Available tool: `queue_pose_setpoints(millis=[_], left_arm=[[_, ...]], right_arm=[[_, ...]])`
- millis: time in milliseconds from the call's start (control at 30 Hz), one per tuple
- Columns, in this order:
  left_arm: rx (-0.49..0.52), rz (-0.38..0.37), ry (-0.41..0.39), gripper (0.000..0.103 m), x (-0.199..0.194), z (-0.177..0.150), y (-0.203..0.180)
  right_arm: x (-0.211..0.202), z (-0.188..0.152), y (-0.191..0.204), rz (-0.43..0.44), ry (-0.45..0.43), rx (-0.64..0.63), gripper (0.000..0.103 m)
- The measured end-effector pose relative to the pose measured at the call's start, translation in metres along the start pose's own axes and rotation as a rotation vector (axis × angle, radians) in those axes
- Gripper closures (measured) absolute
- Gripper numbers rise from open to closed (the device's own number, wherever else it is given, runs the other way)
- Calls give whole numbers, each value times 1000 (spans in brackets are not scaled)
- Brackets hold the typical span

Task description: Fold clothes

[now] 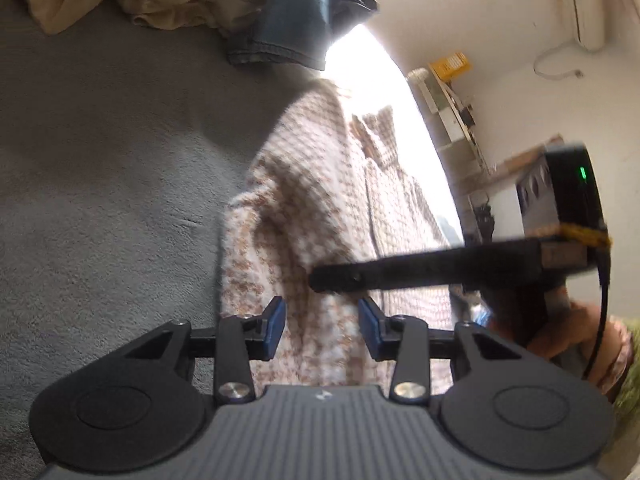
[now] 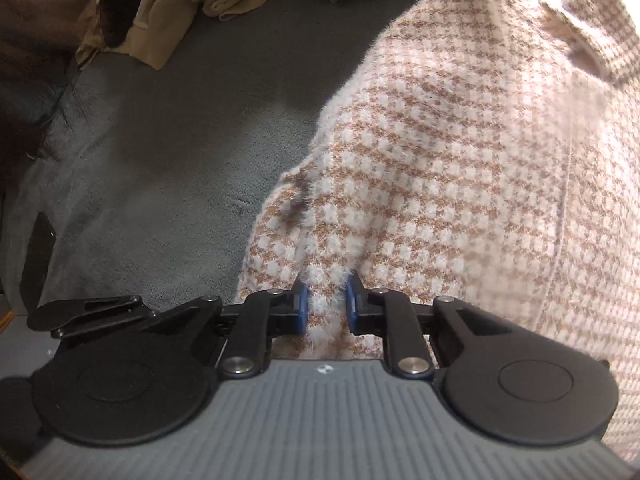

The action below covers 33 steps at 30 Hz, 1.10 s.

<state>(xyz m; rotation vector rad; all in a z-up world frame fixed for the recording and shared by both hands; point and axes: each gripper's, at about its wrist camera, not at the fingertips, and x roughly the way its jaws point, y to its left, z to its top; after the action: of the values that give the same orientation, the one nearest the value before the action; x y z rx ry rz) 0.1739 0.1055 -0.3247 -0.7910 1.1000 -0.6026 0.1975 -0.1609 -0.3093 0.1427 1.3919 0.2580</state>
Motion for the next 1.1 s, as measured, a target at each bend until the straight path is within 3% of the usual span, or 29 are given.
queue_pose_setpoints(millis=[100, 267, 400, 667, 733, 833, 933, 1000, 1100], left_arm=[[-171, -117, 40, 61, 24, 20, 26], [-403, -242, 83, 54, 79, 35, 51], [-540, -278, 50, 50, 109, 39, 68], [-711, -351, -45, 50, 123, 33, 86], [-758, -382, -99, 50, 118, 32, 92], [-832, -417, -188, 50, 112, 31, 104], [-883, -417, -224, 49, 114, 30, 117], [-872, -389, -222, 50, 119, 29, 121], [-780, -317, -189, 56, 122, 33, 116]], right_arm=[[-14, -11, -12, 56, -66, 30, 89], [-26, -27, -18, 81, -145, 19, 89], [-30, -32, -22, 108, -176, 33, 89], [-33, -34, -38, 171, -221, 84, 85], [-32, -35, -42, 181, -225, 107, 78], [-30, -38, -48, 188, -222, 131, 59], [-22, -41, -48, 157, -202, 124, 57], [-12, -42, -45, 113, -178, 102, 58], [1, -43, -37, 50, -151, 37, 59]])
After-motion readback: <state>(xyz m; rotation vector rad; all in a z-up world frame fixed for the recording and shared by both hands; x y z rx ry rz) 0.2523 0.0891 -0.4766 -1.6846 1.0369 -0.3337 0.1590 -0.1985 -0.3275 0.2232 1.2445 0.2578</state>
